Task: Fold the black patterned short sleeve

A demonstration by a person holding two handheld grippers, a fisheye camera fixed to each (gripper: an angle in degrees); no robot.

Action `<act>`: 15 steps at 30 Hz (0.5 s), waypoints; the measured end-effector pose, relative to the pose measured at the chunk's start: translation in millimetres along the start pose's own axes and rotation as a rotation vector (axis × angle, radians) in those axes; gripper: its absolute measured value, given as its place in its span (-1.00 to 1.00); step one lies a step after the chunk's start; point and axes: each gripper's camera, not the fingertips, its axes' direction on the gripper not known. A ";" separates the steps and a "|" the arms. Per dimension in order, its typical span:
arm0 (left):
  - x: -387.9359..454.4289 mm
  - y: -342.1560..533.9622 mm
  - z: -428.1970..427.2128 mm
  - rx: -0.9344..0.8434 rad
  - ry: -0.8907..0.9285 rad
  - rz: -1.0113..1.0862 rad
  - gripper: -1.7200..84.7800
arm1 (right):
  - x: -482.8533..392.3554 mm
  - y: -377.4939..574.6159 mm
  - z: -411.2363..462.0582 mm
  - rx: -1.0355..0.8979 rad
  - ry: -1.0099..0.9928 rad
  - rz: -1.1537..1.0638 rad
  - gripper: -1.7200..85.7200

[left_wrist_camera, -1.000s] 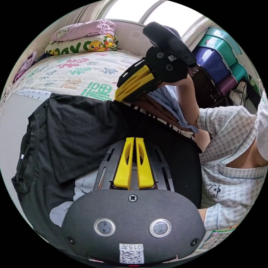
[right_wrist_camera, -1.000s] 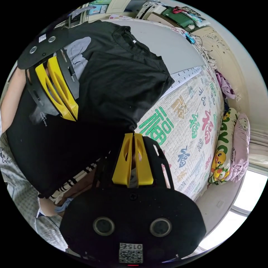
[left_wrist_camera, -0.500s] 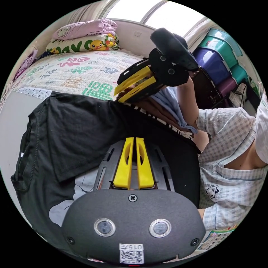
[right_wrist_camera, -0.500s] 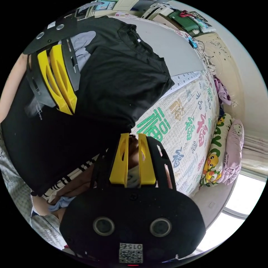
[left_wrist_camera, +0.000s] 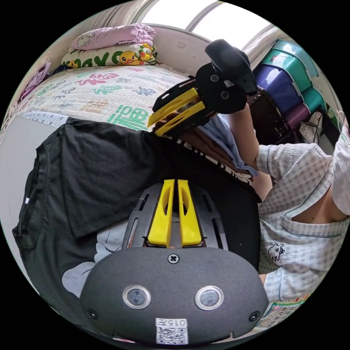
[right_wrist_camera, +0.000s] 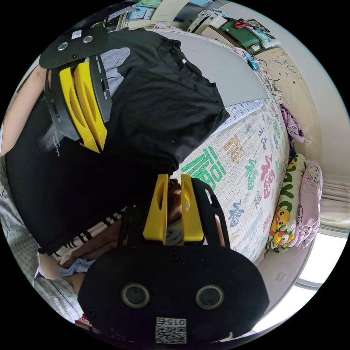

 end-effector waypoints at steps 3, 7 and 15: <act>1.1 1.2 -6.5 0.000 0.006 -0.005 -0.96 | 3.7 5.5 7.6 -0.005 -0.019 -0.018 -0.89; 4.3 5.7 -19.3 0.001 0.004 0.002 -0.96 | 12.3 15.6 13.3 -0.024 -0.002 0.009 -0.97; 3.9 15.8 -46.6 -0.013 0.015 -0.020 -0.97 | 17.5 20.8 45.6 -0.150 0.046 0.039 -0.98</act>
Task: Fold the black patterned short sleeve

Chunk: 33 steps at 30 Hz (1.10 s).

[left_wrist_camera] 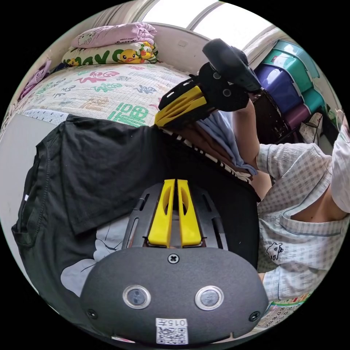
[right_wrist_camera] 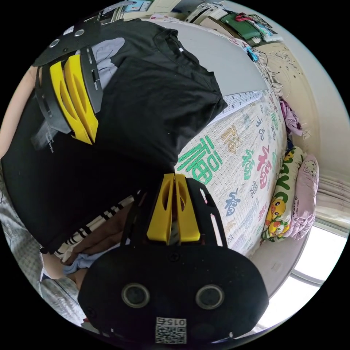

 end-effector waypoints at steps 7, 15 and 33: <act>-5.3 17.0 -35.7 -0.002 0.032 -0.012 -0.96 | 19.8 15.3 23.9 0.037 -0.073 0.025 -0.96; -8.1 83.9 -173.6 0.454 0.020 -0.063 -0.95 | 76.3 104.9 -25.1 0.409 -0.168 0.221 -0.88; -60.9 535.4 -375.9 1.116 -0.388 -1.169 -0.77 | 68.5 -120.9 -17.1 0.578 -0.533 0.298 -0.94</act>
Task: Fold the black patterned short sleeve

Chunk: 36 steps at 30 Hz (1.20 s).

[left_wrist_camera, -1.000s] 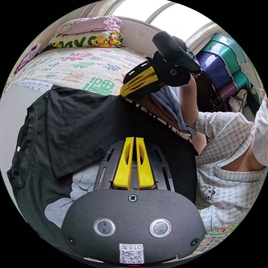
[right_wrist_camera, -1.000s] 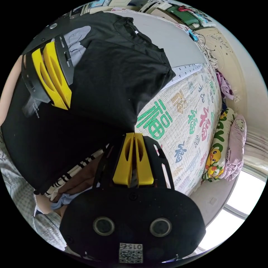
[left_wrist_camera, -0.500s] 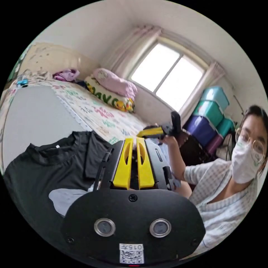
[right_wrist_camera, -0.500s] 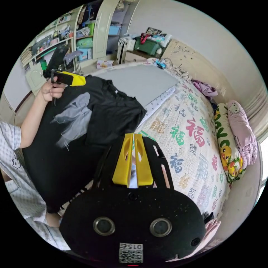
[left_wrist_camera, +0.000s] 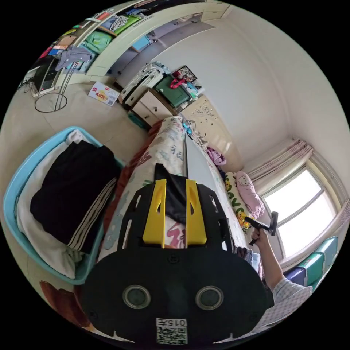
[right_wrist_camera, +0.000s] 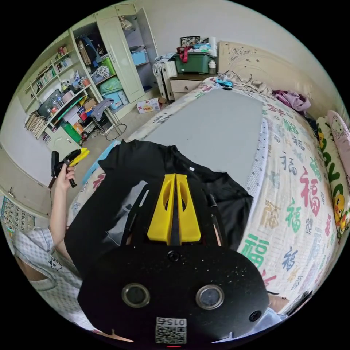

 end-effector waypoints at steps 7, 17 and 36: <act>-14.7 -20.5 37.8 -0.242 0.089 0.080 -0.78 | -166.3 -134.5 175.1 -0.182 -0.024 -0.278 -0.82; 4.2 -31.7 17.9 -0.395 0.004 0.227 -0.95 | -200.1 -198.4 363.3 -0.357 0.078 -0.267 -0.73; 65.1 -2.4 -52.9 -0.226 0.150 0.460 -0.95 | -125.7 -140.3 187.5 -0.153 0.041 -0.389 -0.98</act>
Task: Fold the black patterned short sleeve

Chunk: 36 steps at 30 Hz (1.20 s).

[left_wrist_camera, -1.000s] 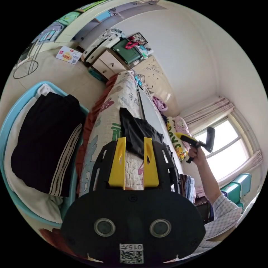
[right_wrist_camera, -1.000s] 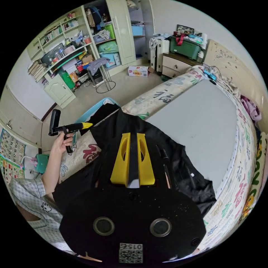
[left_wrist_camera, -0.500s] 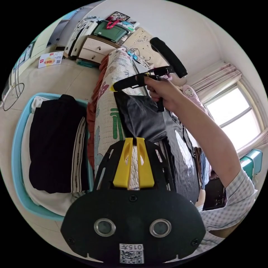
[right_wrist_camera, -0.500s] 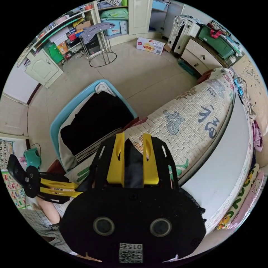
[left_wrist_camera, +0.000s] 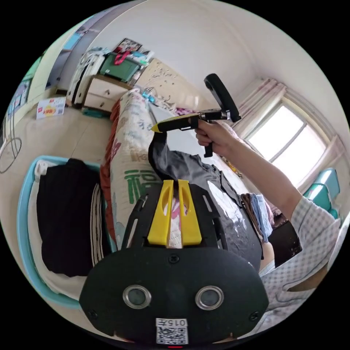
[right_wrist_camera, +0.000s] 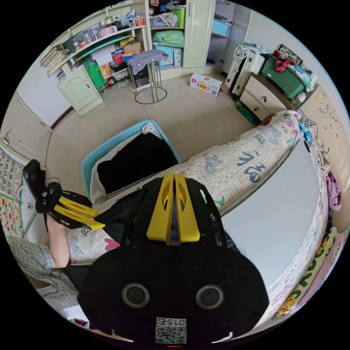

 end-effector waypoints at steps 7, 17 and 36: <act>94.9 9.2 33.0 -0.148 0.132 0.445 -0.95 | 77.7 227.5 -129.0 0.314 -0.067 0.290 -0.98; 181.5 50.6 109.4 -0.486 0.122 0.781 -0.94 | 105.7 385.6 -120.7 0.298 -0.113 0.523 -0.98; 158.2 61.1 74.1 -0.373 0.160 0.649 -0.83 | 102.0 370.4 -177.4 0.224 -0.113 0.463 -0.75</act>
